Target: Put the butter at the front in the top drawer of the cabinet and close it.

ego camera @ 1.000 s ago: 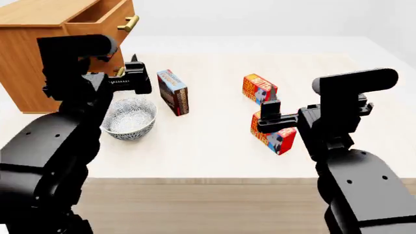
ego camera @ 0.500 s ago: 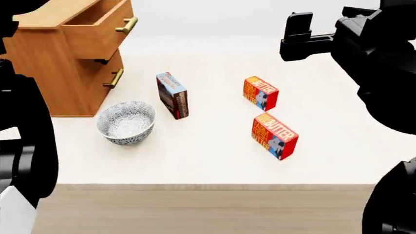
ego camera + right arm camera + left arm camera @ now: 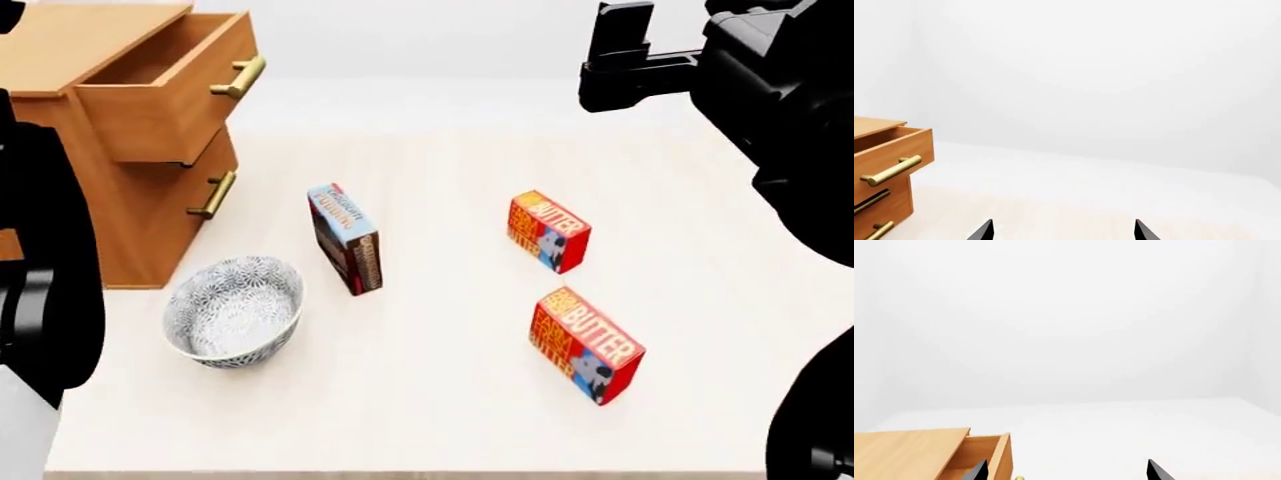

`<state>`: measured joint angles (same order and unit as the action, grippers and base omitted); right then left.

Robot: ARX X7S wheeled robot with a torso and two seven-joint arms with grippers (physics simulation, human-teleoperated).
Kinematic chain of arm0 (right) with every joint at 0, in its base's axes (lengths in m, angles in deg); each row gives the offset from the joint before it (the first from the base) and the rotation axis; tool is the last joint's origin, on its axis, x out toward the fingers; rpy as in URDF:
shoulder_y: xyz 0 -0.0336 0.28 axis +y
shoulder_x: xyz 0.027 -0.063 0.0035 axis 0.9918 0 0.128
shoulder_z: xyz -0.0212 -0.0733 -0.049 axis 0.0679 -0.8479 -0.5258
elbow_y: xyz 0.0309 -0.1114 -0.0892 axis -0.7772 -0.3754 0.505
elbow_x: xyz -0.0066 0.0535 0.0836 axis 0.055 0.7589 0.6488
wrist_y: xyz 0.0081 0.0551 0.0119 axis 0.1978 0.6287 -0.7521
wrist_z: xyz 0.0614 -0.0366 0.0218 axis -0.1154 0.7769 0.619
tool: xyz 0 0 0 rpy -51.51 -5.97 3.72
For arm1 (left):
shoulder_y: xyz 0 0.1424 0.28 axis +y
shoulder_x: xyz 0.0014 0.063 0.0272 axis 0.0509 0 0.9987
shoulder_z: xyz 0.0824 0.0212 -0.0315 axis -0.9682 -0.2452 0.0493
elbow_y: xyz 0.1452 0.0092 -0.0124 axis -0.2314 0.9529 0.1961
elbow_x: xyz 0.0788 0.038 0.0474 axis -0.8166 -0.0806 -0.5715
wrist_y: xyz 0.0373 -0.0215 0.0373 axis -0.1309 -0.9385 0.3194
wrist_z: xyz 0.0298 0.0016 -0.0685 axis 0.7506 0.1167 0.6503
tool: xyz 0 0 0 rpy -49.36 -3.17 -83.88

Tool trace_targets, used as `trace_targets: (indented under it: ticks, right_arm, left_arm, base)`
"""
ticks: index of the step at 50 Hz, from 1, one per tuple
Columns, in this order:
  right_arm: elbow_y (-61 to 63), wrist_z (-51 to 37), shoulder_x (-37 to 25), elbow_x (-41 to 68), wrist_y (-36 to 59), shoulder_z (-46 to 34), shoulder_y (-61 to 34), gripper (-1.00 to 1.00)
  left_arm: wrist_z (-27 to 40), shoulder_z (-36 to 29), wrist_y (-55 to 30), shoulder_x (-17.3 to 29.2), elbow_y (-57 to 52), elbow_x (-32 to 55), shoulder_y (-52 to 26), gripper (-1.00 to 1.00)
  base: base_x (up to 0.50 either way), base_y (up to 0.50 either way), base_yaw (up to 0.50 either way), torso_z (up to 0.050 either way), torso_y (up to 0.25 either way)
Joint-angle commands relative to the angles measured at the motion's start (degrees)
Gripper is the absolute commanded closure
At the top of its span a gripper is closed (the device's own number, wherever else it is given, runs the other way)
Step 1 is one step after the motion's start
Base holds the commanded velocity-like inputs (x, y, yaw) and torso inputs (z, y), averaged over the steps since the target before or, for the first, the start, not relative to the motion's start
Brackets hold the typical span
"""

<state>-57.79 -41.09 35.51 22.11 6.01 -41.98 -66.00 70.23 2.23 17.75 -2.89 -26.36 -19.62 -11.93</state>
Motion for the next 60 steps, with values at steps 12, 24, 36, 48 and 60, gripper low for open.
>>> trace_targets:
  ticks: [12,24,36,48,60]
  right_arm:
    - [0.0,-2.0,-0.7,4.1,-0.8,-0.6,-0.3,-1.0]
    - [-0.3,-4.4,-0.7,7.5,0.2,0.1,-0.9,-1.0]
    - [-0.3,-6.3,-1.3,9.7,-0.3,-0.1,-1.0,-1.0]
    - [0.5,-6.9,-2.5,12.3,-1.1,0.1,0.2,-1.0]
    - [1.5,-5.6,-3.9,12.5,-3.7,-0.4,2.6,-1.0]
  left_arm:
    - [-0.5,-0.6,0.0,-0.2,-0.1,0.9,-0.1,-1.0]
    - [-0.3,-0.9,-0.6,-0.1,-0.6,1.3,-0.5,-1.0]
    - [-0.7,-2.0,-1.5,0.1,-1.3,1.6,-0.6,-1.0]
    - [-12.6,-22.7,-21.1,4.8,4.6,2.1,-17.4,-1.0]
    - [-27.1,-43.1,-17.7,0.2,37.1,3.6,-32.0,-1.0]
  base:
    - [0.37,0.07,0.0,0.0,0.0]
    - [0.23,0.03,0.0,0.0,0.001]
    - [0.04,0.0,0.0,0.0,0.0]
    - [0.0,0.0,0.0,0.0,0.0]
    - [0.0,0.0,0.0,0.0,0.0]
